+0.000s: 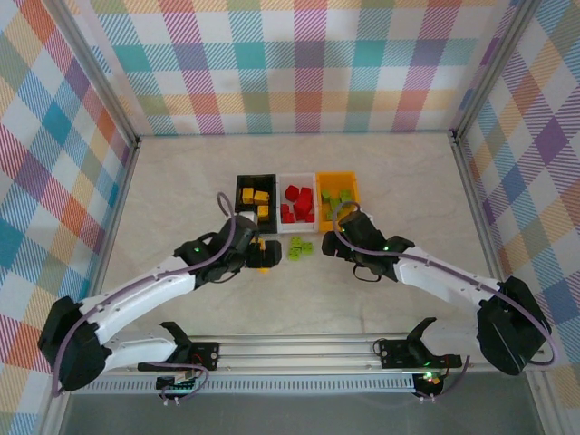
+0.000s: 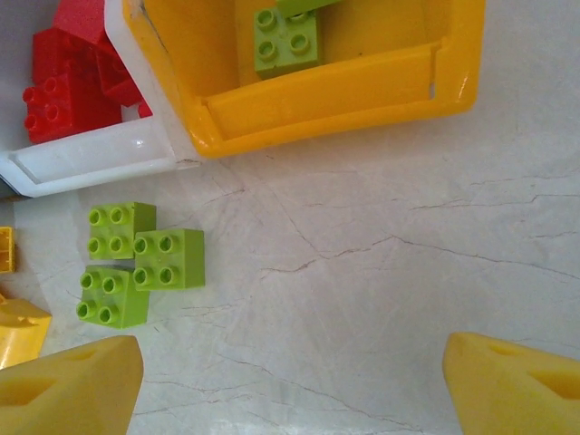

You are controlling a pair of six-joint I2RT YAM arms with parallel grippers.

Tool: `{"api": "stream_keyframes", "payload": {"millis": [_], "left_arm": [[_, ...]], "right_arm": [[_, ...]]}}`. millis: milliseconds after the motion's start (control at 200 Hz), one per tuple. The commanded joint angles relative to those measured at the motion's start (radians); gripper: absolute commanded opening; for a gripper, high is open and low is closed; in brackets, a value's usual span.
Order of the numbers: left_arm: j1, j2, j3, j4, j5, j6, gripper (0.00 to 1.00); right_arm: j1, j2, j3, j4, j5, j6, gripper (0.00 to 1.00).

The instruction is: Sort the legos into containers by color

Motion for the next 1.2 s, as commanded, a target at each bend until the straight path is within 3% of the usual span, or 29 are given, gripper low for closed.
{"api": "stream_keyframes", "payload": {"millis": [0, 170, 505, 690, 895, 1195], "left_arm": [[0.018, 0.071, -0.027, 0.032, 0.000, 0.014, 1.00], [0.022, 0.176, -0.026, 0.129, 0.084, 0.062, 1.00], [0.010, 0.309, -0.002, 0.241, 0.164, 0.089, 0.88], [-0.041, 0.346, 0.029, 0.275, 0.239, 0.071, 0.80], [-0.050, 0.367, 0.085, 0.106, 0.026, 0.090, 0.72], [-0.050, 0.527, 0.154, 0.099, -0.032, 0.108, 0.58]], "right_arm": [[0.009, 0.011, 0.047, 0.036, -0.014, 0.002, 0.86], [0.011, -0.003, 0.056, 0.010, -0.004, -0.002, 0.86], [0.010, -0.032, 0.055, -0.005, 0.021, -0.012, 0.86], [0.011, -0.035, 0.060, -0.013, 0.024, -0.013, 0.86], [0.011, -0.043, 0.056, -0.014, 0.023, -0.012, 0.86], [0.011, -0.060, 0.058, -0.024, 0.030, -0.013, 0.86]]}}
